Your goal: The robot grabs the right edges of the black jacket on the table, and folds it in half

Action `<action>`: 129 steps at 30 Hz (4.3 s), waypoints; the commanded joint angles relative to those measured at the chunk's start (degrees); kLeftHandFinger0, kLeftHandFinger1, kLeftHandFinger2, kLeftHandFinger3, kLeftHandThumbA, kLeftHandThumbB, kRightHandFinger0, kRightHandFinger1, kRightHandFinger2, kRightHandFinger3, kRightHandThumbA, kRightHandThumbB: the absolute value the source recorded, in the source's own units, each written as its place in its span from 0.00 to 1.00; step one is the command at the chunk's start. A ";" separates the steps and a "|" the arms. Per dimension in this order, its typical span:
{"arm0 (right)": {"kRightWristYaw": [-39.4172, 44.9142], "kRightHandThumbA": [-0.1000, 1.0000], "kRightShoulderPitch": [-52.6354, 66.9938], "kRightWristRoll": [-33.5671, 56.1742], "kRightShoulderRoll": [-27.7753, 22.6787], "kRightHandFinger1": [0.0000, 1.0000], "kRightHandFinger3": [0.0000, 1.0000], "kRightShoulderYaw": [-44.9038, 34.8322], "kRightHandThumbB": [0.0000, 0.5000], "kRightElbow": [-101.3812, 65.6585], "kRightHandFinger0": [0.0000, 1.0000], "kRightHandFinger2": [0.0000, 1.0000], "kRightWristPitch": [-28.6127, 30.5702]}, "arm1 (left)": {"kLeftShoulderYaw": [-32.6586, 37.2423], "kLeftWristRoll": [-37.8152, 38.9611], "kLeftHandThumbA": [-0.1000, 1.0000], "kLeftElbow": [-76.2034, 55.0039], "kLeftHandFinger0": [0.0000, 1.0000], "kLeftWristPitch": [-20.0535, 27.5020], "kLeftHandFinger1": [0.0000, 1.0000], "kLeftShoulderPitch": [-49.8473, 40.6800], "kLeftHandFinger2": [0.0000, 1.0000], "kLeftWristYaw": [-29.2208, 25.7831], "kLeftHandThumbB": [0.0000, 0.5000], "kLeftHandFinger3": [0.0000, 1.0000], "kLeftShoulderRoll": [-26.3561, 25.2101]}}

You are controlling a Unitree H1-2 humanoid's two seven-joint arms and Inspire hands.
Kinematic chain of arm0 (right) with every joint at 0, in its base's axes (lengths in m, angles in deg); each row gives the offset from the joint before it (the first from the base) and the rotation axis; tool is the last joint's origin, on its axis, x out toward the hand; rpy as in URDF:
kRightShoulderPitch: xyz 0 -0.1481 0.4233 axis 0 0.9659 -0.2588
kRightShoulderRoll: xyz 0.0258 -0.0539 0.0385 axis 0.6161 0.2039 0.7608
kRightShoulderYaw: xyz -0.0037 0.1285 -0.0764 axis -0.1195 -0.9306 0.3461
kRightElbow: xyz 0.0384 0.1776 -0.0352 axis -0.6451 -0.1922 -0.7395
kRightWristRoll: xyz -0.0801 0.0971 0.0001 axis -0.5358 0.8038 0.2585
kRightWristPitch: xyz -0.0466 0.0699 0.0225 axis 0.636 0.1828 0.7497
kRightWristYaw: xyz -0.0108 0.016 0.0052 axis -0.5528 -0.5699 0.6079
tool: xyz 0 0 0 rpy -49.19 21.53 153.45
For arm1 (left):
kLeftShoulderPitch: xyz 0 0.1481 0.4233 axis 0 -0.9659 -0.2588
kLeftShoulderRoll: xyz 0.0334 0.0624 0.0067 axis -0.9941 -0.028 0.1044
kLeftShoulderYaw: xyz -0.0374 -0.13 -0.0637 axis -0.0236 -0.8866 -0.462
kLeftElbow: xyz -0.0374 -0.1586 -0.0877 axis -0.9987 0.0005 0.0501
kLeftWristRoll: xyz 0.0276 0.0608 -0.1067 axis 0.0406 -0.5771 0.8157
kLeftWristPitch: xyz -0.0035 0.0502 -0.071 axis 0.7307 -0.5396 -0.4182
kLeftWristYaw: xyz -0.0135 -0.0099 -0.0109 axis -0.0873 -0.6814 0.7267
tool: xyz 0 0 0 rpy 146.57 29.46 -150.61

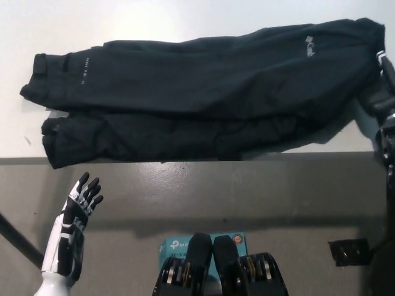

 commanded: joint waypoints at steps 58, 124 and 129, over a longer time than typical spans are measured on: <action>9.98 0.00 -32.78 -49.92 16.11 0.44 0.64 65.13 0.39 15.94 0.01 0.76 23.07 | 0.95 -0.49 1.00 -2.61 1.00 -2.62 1.00 1.35 1.00 1.80 0.36 1.00 -2.17; 27.83 1.00 26.72 -20.94 -17.68 1.00 1.00 14.88 0.81 -93.68 1.00 1.00 -9.36 | 0.17 0.78 1.00 0.35 1.00 0.25 1.00 -1.99 1.00 0.96 0.43 1.00 -2.13; 28.38 1.00 42.23 -25.71 -8.65 1.00 1.00 19.56 0.71 -90.35 1.00 1.00 1.51 | -0.33 0.52 1.00 0.51 1.00 -0.26 1.00 -1.92 1.00 0.52 0.45 1.00 -2.39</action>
